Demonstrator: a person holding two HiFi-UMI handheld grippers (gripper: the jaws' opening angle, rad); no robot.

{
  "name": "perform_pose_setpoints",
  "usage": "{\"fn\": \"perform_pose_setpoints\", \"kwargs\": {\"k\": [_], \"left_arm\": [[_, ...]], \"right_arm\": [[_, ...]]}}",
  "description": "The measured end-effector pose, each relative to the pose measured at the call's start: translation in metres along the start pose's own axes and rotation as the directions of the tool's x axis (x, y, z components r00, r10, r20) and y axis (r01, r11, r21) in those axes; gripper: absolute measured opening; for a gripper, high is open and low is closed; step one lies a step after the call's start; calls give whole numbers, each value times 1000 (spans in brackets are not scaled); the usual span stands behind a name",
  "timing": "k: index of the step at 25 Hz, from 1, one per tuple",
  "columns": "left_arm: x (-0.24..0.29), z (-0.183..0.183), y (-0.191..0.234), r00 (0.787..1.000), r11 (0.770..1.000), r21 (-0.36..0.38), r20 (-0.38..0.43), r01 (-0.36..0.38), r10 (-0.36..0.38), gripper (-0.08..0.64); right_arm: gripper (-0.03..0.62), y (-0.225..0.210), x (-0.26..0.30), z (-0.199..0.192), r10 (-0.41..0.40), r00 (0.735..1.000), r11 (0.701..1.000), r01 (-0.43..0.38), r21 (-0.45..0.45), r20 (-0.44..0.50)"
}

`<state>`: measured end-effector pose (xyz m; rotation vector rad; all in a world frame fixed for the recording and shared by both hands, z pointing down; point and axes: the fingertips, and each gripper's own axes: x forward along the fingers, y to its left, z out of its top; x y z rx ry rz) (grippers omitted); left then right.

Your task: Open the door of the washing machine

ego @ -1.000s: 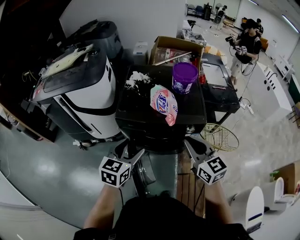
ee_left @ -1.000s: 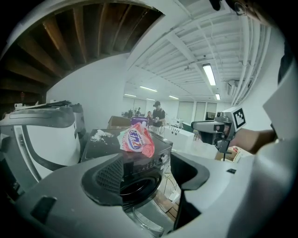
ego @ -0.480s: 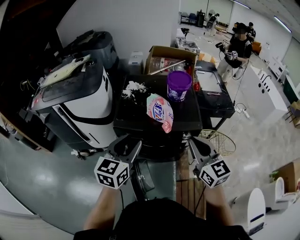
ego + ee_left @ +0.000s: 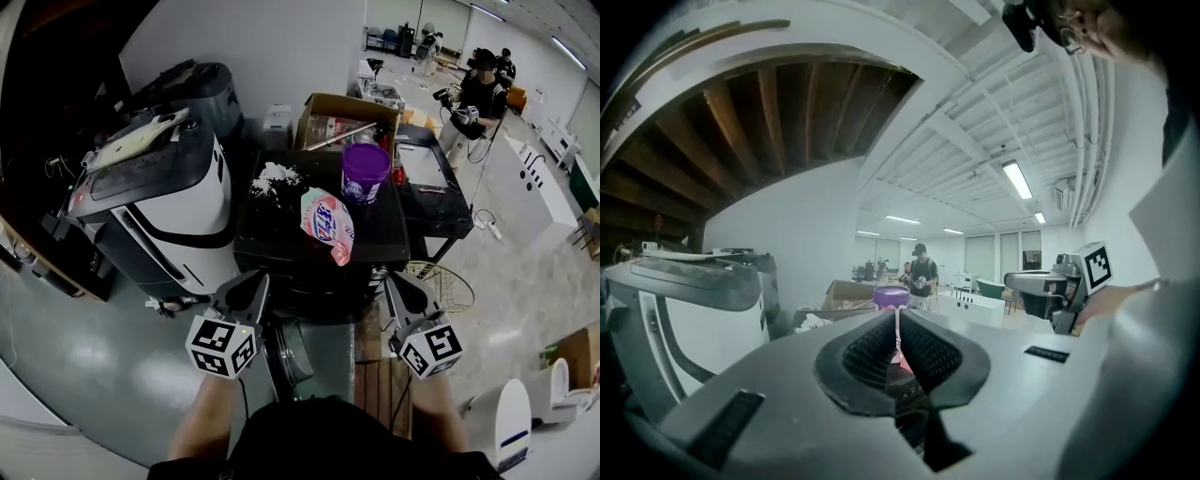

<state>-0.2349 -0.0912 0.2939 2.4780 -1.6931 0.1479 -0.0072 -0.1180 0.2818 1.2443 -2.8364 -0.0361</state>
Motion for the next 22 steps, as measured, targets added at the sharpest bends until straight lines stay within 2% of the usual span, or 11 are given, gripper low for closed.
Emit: {"fn": "perform_pose_setpoints", "kwargs": {"k": [22], "left_arm": [[-10, -16, 25, 998, 998, -21, -30, -61, 60, 29]], "right_arm": [[15, 25, 15, -11, 73, 997, 997, -73, 8, -31]]}}
